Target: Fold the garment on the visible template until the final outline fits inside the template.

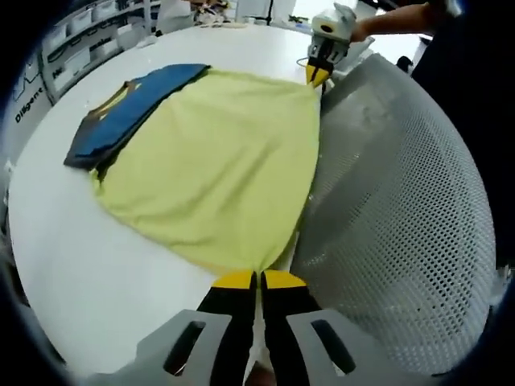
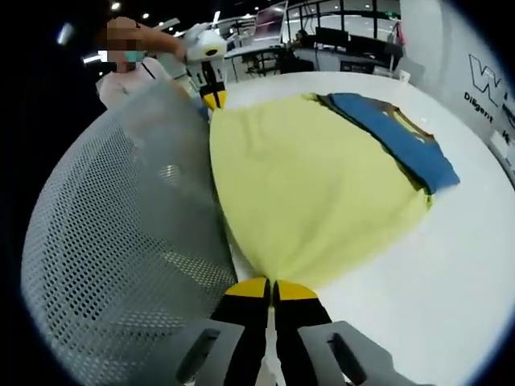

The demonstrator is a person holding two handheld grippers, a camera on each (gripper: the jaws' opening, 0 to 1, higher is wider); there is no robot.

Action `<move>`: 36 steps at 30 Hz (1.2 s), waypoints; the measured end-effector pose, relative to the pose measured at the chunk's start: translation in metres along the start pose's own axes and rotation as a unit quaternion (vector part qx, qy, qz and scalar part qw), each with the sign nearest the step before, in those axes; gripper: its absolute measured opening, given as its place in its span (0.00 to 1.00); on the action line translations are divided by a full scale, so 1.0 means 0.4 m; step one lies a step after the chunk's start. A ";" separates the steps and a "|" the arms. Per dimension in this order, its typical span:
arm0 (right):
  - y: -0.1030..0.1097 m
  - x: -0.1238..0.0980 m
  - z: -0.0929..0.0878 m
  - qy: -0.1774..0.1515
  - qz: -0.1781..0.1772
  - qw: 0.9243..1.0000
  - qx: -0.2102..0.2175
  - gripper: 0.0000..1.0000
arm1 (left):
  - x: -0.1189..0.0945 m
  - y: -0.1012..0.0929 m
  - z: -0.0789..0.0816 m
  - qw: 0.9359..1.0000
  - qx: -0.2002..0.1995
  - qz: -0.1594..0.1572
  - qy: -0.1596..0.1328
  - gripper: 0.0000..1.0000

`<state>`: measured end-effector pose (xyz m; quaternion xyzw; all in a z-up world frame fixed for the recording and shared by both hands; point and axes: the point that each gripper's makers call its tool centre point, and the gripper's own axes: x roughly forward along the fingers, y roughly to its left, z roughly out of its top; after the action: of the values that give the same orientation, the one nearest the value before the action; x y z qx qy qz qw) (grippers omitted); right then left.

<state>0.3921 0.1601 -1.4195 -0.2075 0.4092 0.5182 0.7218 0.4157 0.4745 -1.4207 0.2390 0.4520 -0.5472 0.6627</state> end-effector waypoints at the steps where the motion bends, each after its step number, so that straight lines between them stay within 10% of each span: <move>1: 0.000 -0.002 0.003 -0.001 0.001 1.000 0.000 0.00 | -0.003 0.001 0.002 1.000 -0.002 -0.001 -0.002 0.00; 18: 0.057 -0.061 0.040 0.009 0.059 0.998 0.017 0.00 | -0.061 -0.083 0.017 0.995 -0.040 -0.089 0.013 0.00; 36: -0.106 -0.146 0.189 -0.051 -0.023 0.998 -0.014 0.00 | -0.145 0.069 0.144 0.997 -0.035 -0.008 -0.072 0.00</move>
<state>0.4519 0.1651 -1.3338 -0.2001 0.3595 0.5170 0.7507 0.4614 0.4651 -1.3483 0.1717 0.4237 -0.5519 0.6974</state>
